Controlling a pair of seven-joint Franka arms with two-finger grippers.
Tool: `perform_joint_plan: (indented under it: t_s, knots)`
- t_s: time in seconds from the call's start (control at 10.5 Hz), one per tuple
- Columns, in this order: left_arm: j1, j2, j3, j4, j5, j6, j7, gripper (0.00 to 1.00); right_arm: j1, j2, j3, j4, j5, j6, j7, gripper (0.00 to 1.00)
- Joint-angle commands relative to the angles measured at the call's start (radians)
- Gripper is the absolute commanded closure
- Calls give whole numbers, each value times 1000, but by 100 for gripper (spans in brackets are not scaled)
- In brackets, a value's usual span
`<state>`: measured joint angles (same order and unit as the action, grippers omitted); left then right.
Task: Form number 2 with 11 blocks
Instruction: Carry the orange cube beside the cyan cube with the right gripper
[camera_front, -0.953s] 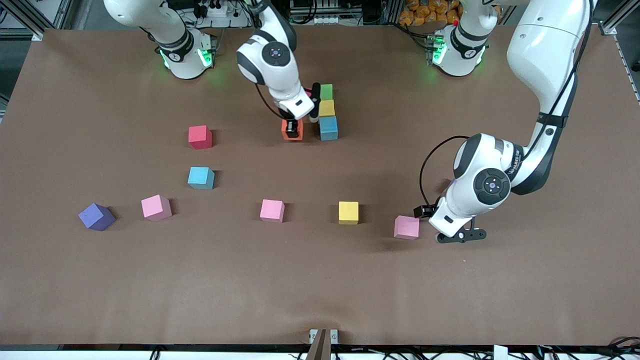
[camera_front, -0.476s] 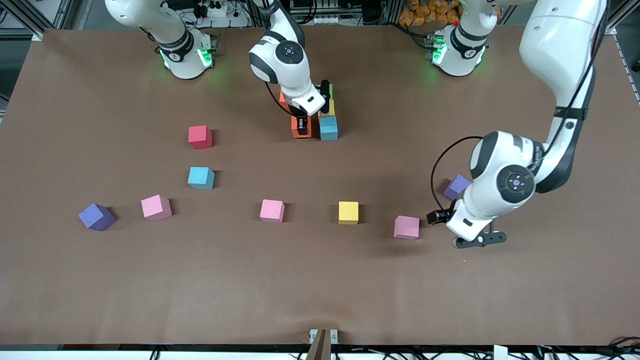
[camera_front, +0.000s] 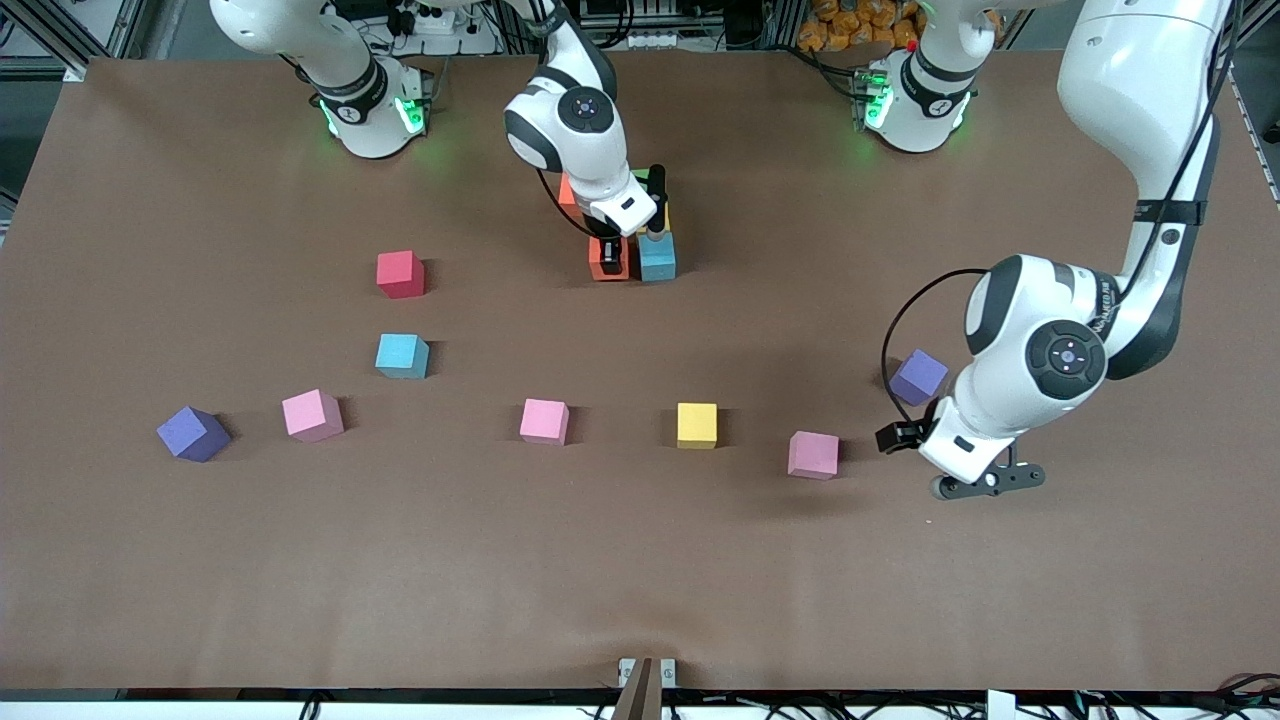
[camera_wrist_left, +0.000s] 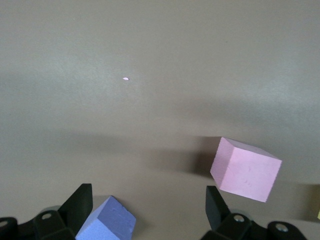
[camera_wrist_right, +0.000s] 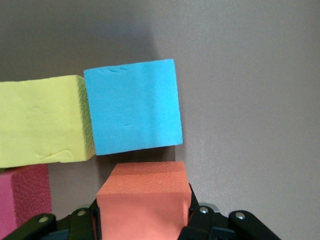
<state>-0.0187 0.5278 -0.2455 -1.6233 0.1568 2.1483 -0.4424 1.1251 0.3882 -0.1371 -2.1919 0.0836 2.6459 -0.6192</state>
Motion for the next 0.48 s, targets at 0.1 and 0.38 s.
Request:
perform_joint_plan:
  t_s: [0.1,0.38]
  knots:
    - [0,-5,-11,-6,20,1,13,0,7,34,-4,32,16,-4,6,53]
    - [-12,12,-11,-7,20,27,10,0,12,44,-4,37,16,-3,6,53]
